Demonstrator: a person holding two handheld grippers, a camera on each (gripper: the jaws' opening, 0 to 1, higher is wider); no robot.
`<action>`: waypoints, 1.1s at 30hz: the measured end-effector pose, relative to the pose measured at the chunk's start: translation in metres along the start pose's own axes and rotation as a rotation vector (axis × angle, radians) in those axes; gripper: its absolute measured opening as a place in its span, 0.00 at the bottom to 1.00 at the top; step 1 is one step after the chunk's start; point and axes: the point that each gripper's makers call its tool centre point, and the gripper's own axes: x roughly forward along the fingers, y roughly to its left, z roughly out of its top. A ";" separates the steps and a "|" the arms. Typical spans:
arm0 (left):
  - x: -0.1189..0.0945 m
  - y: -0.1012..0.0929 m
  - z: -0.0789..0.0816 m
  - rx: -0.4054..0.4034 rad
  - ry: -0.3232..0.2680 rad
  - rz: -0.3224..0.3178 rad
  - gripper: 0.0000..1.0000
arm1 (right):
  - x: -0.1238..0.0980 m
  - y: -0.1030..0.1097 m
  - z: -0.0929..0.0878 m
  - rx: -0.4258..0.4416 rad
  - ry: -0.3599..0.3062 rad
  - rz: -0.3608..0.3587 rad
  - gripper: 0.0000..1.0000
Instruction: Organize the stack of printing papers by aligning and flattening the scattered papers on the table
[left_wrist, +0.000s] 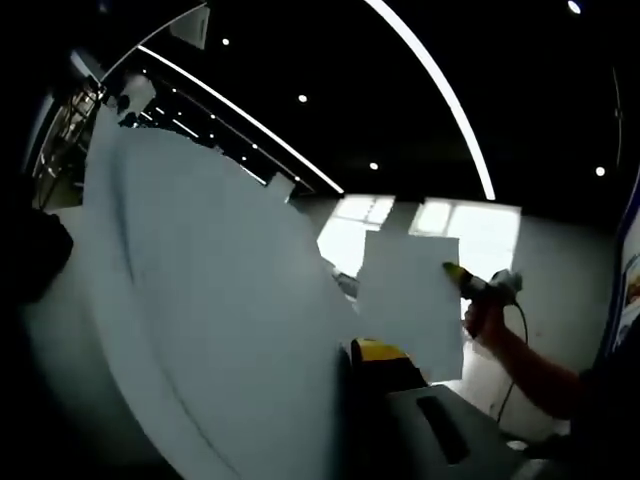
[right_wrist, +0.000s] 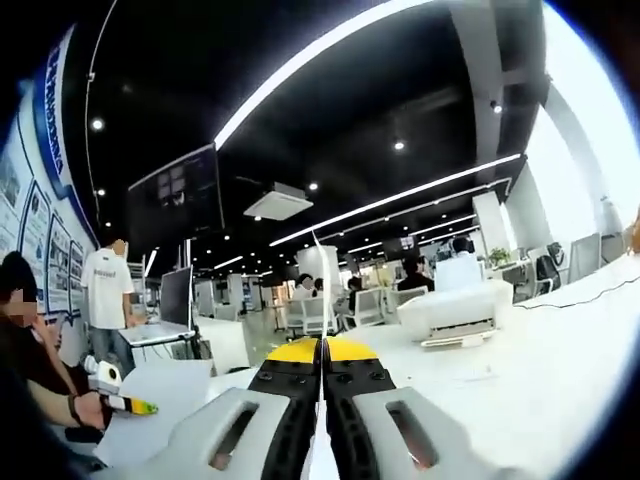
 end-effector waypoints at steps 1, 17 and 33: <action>0.000 0.000 0.000 0.000 0.000 0.000 0.11 | 0.001 0.000 0.002 -0.015 0.000 -0.002 0.00; 0.000 0.000 0.000 0.004 0.001 0.001 0.12 | -0.007 0.012 0.030 -0.050 -0.054 0.013 0.00; 0.001 0.000 -0.001 0.006 0.001 0.005 0.12 | -0.012 0.024 0.053 -0.033 -0.110 0.055 0.00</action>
